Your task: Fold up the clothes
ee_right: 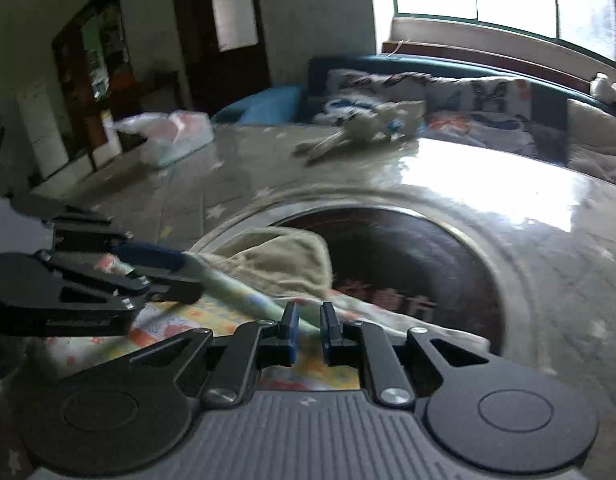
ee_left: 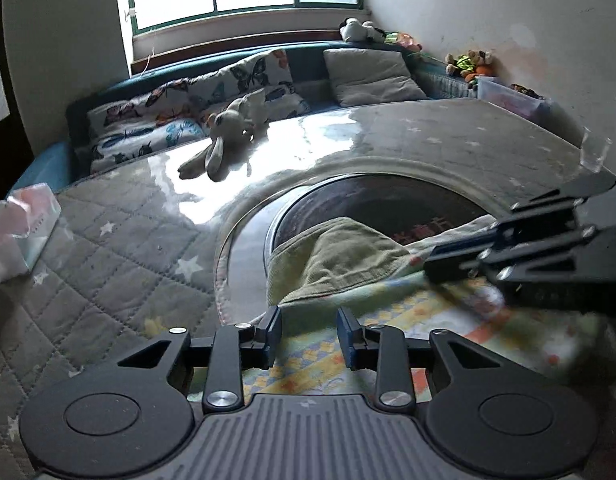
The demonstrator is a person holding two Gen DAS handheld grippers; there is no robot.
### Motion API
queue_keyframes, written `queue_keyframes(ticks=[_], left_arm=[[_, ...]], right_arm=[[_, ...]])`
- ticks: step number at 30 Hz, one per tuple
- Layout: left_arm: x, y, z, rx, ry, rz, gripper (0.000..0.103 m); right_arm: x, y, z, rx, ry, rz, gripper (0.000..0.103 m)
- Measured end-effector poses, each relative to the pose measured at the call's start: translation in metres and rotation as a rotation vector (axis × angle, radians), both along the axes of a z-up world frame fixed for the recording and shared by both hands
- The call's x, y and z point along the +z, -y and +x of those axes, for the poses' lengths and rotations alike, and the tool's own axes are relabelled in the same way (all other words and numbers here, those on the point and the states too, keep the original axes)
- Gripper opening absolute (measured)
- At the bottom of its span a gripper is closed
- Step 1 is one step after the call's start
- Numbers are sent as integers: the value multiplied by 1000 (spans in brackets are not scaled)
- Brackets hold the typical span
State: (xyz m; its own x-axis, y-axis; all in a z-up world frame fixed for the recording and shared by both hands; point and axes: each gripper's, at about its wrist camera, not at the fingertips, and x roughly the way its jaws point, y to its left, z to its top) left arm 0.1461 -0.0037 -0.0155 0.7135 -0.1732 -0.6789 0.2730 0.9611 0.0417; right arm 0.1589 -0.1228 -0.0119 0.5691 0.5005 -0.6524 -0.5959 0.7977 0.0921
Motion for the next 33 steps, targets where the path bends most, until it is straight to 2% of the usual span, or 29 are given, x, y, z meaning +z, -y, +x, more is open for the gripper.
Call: queue_keyframes(ticks=[3,6,10,16,25,33], left_arm=[[1,-2,2,15,1,-10,33],[7,-5,-5,23,13,-24,33],[16,-3,-25,-1,45,-33,33],[16,6,-57,-27,70,-18,33],[2,9,-93,-29,65,-20,33],[-2,10,-118,-13,107,-3,34]], right_arm=[[-6,-9,8,-12,6,-22,11],[0,-9,7,-14,10,-10,11],[12,-7,-17,61,36,-6,11],[10,-18,-52,164,28,-20,11],[6,-17,-96,205,66,-32,11],[3,-3,-119,187,77,-7,12]])
